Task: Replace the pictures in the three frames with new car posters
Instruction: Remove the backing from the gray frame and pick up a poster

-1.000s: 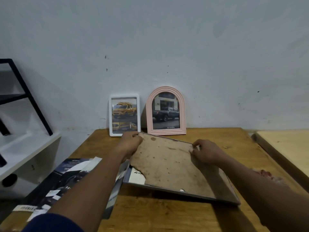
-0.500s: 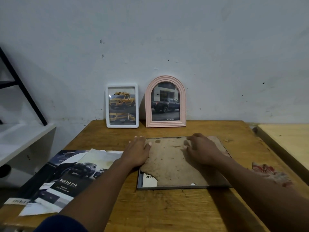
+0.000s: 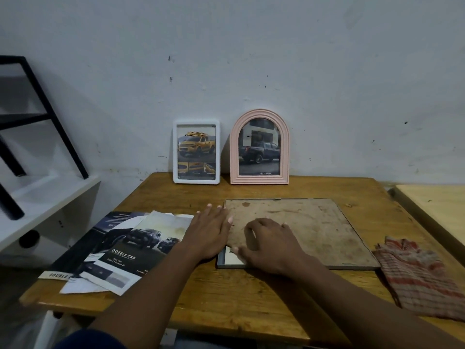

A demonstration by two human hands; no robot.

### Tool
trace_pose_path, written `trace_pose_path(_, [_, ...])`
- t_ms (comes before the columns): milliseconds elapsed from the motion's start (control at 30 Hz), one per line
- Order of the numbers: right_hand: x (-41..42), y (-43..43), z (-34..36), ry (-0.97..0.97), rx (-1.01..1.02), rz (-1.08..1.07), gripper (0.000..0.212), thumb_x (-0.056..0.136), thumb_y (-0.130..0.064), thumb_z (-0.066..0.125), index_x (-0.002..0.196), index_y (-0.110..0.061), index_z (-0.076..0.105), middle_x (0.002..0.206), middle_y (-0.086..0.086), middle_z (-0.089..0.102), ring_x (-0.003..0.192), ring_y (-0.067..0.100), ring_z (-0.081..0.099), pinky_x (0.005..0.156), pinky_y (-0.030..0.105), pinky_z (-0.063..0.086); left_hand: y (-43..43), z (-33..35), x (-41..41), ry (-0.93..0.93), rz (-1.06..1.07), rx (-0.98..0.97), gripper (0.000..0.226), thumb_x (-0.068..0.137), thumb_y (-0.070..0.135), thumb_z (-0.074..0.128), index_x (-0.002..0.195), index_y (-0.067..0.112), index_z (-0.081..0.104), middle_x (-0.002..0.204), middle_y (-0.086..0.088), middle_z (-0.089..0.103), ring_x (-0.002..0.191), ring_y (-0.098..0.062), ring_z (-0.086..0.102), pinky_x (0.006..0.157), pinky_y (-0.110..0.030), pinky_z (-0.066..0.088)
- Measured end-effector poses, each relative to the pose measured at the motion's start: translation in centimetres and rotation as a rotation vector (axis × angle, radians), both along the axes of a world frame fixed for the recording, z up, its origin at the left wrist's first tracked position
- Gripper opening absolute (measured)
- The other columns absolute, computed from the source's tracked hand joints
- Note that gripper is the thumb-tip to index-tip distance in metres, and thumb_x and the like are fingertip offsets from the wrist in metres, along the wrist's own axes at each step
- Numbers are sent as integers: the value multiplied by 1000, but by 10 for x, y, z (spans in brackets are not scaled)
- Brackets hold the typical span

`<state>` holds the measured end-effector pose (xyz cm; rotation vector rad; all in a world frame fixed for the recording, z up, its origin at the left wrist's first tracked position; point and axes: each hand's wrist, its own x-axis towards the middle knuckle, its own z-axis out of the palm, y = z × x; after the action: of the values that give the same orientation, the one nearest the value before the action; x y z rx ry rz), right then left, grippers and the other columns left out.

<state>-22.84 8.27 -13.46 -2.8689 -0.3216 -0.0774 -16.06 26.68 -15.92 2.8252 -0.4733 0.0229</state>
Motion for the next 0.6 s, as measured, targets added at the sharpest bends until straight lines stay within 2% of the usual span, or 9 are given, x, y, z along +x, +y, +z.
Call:
trace_pose_path(67, [3,0,2,-37,-63,27,68,85,-75,39,127,-25,55,128,2,59,113,20,55,96,41,46,1,-1,0,-12,15,17,60,107,50,11,161,26,21,170,1,15,157,-19,0,124,-42,-2])
trace_pose_path(133, [4,1,6,-71,-163,83,63,88,-72,34,120,-24,58,111,2,65,93,18,59,82,36,51,1,-1,1,-20,26,26,62,106,52,8,161,27,20,170,2,13,157,-19,-2,124,-43,-3])
trace_pose_path(233, [8,5,18,-121,-292,226,49,97,-58,34,110,-20,62,92,2,66,72,17,57,74,36,51,0,-2,3,-33,44,-7,67,103,56,4,161,26,21,169,3,15,157,-17,-1,125,-43,-4])
trace_pose_path(333, [13,7,27,-154,-327,316,41,100,-47,35,101,-19,65,79,0,63,58,13,50,67,33,48,1,-4,0,-39,44,-102,80,95,61,-2,160,23,27,168,3,23,156,-15,4,125,-40,-2])
trace_pose_path(467, [20,4,32,-143,-330,325,39,103,-44,34,101,-21,66,82,0,65,56,9,44,69,34,45,2,-6,0,-50,14,-140,86,93,66,-3,158,22,31,166,2,28,156,-14,9,126,-41,1])
trace_pose_path(600, [29,-1,38,-144,-305,312,37,103,-42,37,101,-20,67,85,1,66,62,12,47,66,33,39,3,-9,2,-76,-25,-118,108,81,82,-15,158,23,33,165,2,30,156,-15,11,126,-43,3])
